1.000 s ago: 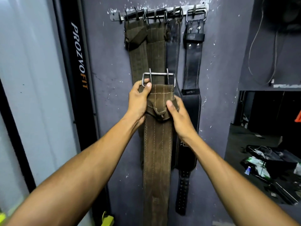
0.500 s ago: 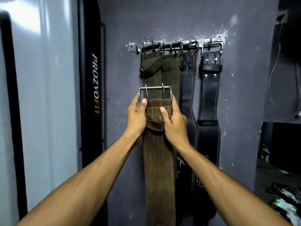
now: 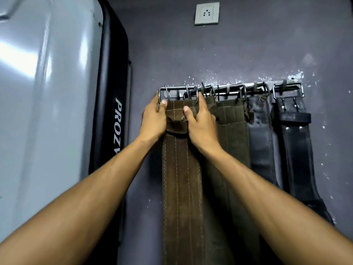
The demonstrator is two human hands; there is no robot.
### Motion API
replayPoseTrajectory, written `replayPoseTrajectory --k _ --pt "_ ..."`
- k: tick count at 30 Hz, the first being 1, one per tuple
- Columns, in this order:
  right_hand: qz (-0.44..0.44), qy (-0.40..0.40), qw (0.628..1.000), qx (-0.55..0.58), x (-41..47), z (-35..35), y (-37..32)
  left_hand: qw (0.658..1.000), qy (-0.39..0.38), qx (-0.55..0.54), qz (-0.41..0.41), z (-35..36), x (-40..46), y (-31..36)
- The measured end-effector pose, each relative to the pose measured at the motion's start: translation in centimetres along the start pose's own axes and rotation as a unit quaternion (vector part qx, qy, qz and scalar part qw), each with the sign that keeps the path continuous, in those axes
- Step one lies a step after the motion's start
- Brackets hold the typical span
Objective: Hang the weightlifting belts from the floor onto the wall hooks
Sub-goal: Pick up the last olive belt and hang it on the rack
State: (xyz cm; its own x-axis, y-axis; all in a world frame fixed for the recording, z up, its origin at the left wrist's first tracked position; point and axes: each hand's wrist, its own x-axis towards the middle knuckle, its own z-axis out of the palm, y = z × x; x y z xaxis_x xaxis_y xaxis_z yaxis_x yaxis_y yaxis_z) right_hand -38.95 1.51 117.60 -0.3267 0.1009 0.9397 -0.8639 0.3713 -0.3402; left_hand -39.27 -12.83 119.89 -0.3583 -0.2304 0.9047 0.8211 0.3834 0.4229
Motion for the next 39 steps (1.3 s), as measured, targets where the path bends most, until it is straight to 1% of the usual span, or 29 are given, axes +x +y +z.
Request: replayPoseTrajectory --k 5,8,12,16,20,22,25,27,31,33,35,37,39 --pt "0.003 -0.001 0.999 -0.044 5.2 3.7 -0.2 0.999 0.019 0.034 -0.005 0.0 7.0 -2.6" --pt "0.026 -0.029 0.997 -0.072 7.1 5.1 0.6 0.999 0.020 0.038 -0.008 0.6 9.0 -4.1" --pt "0.031 -0.049 0.989 -0.133 7.8 5.7 1.1 0.998 0.031 0.054 -0.012 2.2 9.3 -6.0" --pt "0.029 -0.068 0.975 -0.210 7.6 5.5 0.7 0.998 0.041 0.054 -0.001 2.1 8.5 -6.7" --pt "0.008 -0.080 0.965 -0.250 6.0 5.5 1.1 0.999 0.036 0.017 0.004 1.8 6.3 -7.5" --pt "-0.011 -0.062 0.973 -0.221 4.4 5.3 2.2 0.998 0.060 -0.013 -0.005 2.0 5.0 -7.9" --pt "-0.023 -0.013 0.994 -0.102 1.3 5.0 4.5 0.990 0.087 -0.082 -0.072 2.6 2.6 -8.3" --pt "-0.038 0.007 0.998 -0.041 -1.6 5.2 6.1 0.986 0.054 -0.122 -0.100 2.8 0.2 -9.3" --pt "-0.019 -0.017 1.000 -0.007 -6.7 5.8 9.8 0.983 -0.036 -0.119 -0.132 2.8 -6.3 -11.7" --pt "-0.005 -0.017 1.000 0.003 -7.7 5.9 10.5 0.984 -0.029 -0.124 -0.124 2.9 -8.6 -12.1" --pt "0.006 -0.005 1.000 0.014 -7.8 5.9 10.1 0.988 -0.005 -0.096 -0.118 2.8 -9.1 -11.8" --pt "0.019 -0.004 0.999 0.041 -7.8 5.9 9.3 0.990 0.000 -0.079 -0.119 2.4 -8.9 -11.1" --pt "0.032 -0.017 0.996 0.080 -8.8 6.0 9.0 0.988 -0.002 -0.097 -0.118 1.7 -9.2 -10.8"
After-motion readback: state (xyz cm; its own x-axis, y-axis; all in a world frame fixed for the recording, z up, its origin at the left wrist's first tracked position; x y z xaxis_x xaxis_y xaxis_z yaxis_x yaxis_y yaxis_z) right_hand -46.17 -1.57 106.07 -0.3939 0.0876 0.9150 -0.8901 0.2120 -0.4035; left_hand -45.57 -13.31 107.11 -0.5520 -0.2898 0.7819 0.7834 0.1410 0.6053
